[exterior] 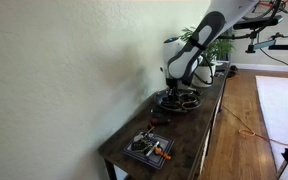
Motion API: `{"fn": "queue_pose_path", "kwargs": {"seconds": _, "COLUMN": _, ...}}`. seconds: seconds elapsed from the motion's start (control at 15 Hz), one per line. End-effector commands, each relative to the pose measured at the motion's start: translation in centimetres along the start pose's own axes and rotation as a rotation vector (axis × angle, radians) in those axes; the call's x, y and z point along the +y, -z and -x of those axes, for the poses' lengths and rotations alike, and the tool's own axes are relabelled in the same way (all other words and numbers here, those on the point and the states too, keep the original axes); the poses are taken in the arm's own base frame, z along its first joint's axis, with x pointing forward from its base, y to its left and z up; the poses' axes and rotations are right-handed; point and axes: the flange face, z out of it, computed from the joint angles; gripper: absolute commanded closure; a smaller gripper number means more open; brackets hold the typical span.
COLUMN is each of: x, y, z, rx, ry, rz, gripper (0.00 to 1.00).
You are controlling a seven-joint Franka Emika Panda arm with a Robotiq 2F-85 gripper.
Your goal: Place the torch on the round tray
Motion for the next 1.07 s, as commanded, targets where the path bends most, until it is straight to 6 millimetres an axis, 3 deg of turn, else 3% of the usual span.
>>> {"fn": "queue_pose_path", "kwargs": {"seconds": 0.0, "x": 0.3, "y": -0.8, "z": 0.0, "rx": 0.01, "ry": -0.009, "rz": 0.014, "gripper": 0.81}}
{"fn": "queue_pose_path", "kwargs": {"seconds": 0.07, "x": 0.3, "y": -0.5, "z": -0.1, "rx": 0.016, "ry": -0.009, "rz": 0.012, "gripper": 0.31}}
{"fn": "queue_pose_path", "kwargs": {"seconds": 0.13, "x": 0.2, "y": 0.0, "z": -0.1, "rx": 0.011, "ry": -0.008, "rz": 0.013, "gripper": 0.3}}
{"fn": "queue_pose_path", "kwargs": {"seconds": 0.47, "x": -0.5, "y": 3.7, "z": 0.3, "rx": 0.017, "ry": 0.011, "rz": 0.049, "gripper": 0.02}}
{"fn": "queue_pose_path", "kwargs": {"seconds": 1.0, "x": -2.3, "y": 10.7, "z": 2.9, "rx": 0.008, "ry": -0.029, "rz": -0.004, "gripper": 0.0}}
